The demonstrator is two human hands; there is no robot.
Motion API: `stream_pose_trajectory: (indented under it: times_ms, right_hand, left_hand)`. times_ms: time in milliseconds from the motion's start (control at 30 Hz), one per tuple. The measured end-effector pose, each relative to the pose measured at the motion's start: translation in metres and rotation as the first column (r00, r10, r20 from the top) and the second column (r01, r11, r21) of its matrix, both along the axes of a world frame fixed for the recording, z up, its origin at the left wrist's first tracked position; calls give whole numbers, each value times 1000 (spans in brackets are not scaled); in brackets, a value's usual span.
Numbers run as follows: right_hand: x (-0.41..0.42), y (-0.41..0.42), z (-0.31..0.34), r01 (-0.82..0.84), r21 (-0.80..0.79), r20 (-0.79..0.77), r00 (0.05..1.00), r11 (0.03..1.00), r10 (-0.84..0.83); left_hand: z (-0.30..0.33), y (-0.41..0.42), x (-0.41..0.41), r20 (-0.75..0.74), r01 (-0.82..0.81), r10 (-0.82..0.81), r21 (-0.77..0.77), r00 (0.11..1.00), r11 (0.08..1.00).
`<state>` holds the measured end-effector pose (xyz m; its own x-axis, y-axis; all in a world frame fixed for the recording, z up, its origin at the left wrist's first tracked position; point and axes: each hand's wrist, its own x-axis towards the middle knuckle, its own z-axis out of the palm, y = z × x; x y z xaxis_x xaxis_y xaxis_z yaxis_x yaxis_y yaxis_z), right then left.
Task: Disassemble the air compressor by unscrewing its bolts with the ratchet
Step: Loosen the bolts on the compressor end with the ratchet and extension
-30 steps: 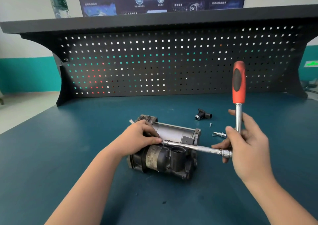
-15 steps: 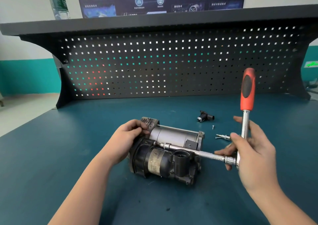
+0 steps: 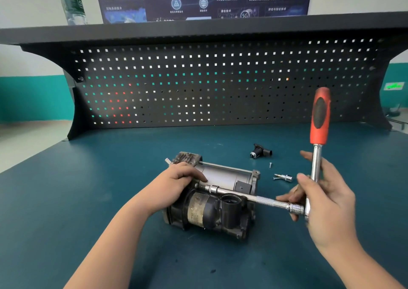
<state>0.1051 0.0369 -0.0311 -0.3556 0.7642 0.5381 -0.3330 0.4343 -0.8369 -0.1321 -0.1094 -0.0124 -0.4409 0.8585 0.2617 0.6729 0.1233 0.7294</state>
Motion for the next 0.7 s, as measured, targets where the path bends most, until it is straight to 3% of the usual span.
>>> stream_pose_trajectory:
  times_ms: [333, 567, 700]
  right_hand:
    - [-1, 6, -2, -54, 17, -89, 994, 998, 56]
    - [0, -4, -2, 7, 395, -64, 998, 919, 20]
    - [0, 0, -1, -9, 368, -76, 996, 930, 40]
  left_hand:
    - [-3, 3, 0, -11, -4, 4, 3, 1000, 1000]
    - [-1, 0, 1, 86, -10, 8, 12, 996, 1000]
    - [-2, -2, 0, 83, -25, 24, 11, 996, 1000]
